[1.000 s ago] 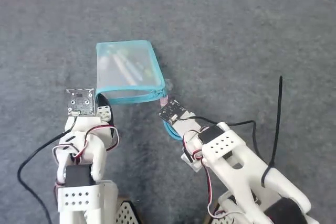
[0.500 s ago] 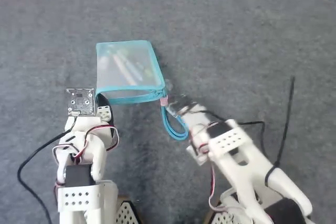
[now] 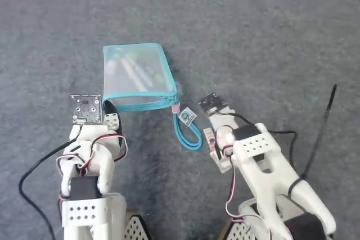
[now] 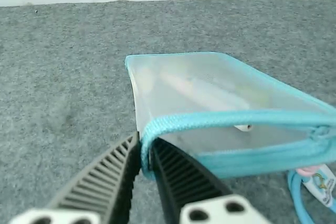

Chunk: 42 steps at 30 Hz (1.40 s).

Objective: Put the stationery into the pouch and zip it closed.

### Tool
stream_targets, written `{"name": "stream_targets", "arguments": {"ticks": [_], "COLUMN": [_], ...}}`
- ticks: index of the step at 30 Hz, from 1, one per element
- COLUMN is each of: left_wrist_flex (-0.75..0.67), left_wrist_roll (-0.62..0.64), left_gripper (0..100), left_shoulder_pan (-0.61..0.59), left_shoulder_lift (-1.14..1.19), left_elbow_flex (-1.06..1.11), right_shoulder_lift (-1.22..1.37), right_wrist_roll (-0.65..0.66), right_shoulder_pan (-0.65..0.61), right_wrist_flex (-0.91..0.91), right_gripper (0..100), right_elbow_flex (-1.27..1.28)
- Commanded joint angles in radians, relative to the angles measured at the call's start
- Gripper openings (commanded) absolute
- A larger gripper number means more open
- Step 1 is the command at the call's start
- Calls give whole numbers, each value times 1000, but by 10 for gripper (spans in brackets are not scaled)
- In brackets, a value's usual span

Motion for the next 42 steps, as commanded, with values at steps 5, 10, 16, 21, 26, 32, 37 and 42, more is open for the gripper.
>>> {"name": "stream_targets", "arguments": {"ticks": [5,10,16,21,26,32,37,42], "left_wrist_flex": [-41,-43,-41,-40,-38,-38,-38,-37], "left_wrist_roll": [-14,-14,-14,-14,-14,-14,-14,-14], "left_gripper": [11,11,11,11,11,11,11,11], "left_shoulder_pan": [6,8,8,8,8,8,8,8], "left_shoulder_lift": [-20,-20,-20,-20,-20,-20,-20,-20], "left_elbow_flex": [-13,-13,-13,-13,-13,-13,-13,-12], "right_shoulder_lift": [-143,-232,-166,-38,64,85,90,91], "right_wrist_roll": [-61,-74,-92,-120,-120,-120,-121,-123], "right_shoulder_pan": [-42,-116,-196,-196,-194,-139,-97,-99], "right_wrist_flex": [54,-10,-110,-143,-147,-145,-145,-171], "right_gripper": [259,259,235,159,173,172,113,84], "right_elbow_flex": [-83,-11,0,-29,-55,-60,-60,-54]}}
